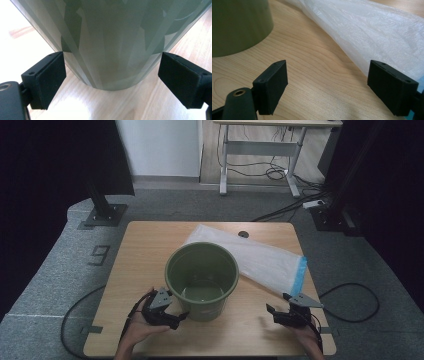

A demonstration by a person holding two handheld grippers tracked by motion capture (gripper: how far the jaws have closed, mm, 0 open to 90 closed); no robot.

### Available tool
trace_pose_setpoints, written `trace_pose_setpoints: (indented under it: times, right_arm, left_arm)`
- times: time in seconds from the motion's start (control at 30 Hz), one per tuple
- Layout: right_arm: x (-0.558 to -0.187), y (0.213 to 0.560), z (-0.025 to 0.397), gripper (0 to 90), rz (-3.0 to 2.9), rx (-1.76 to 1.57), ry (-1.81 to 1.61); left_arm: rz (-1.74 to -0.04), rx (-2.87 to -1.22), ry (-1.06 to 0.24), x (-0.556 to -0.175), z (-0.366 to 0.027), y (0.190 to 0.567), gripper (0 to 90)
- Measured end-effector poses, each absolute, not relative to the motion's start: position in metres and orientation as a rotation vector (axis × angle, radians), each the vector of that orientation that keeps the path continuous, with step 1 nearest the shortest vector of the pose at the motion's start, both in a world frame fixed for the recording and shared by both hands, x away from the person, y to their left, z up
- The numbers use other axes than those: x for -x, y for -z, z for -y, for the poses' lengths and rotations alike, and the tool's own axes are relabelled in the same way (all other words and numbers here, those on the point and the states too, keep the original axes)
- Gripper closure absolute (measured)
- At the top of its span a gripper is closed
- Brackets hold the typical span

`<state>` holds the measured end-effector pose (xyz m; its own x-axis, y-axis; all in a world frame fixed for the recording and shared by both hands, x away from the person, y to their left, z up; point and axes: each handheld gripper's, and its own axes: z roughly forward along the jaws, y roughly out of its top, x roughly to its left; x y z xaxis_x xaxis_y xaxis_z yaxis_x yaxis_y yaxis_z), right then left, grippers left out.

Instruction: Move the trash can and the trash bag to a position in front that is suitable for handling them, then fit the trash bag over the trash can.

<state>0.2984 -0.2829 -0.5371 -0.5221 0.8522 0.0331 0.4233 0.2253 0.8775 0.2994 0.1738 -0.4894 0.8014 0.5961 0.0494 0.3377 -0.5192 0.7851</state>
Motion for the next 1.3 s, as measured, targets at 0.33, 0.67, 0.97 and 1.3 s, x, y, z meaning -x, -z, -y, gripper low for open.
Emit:
trace_pose_setpoints:
  times: [0.33, 0.67, 0.97, 1.3]
  right_arm:
    - [-0.298, 0.539, 0.278, 15.9, -2.07, -1.156, -1.23]
    - [-0.297, 0.538, 0.275, 15.9, -2.096, -1.091, -1.263]
    - [-0.306, 0.536, 0.271, 13.0, -2.08, -1.107, -1.226]
    - [-0.363, 0.517, 0.25, 13.2, -2.089, -1.114, -1.16]
  left_arm:
    - [-0.709, -2.151, -0.405, -0.321, -0.154, 0.489, 7.9]
    - [-0.831, -2.166, -0.526, -0.315, -0.158, 0.493, 13.3]
    - [-0.867, -2.155, -0.564, -0.297, -0.183, 0.489, 12.1]
    - [-0.94, -2.155, -0.539, -0.292, -0.21, 0.501, 12.2]
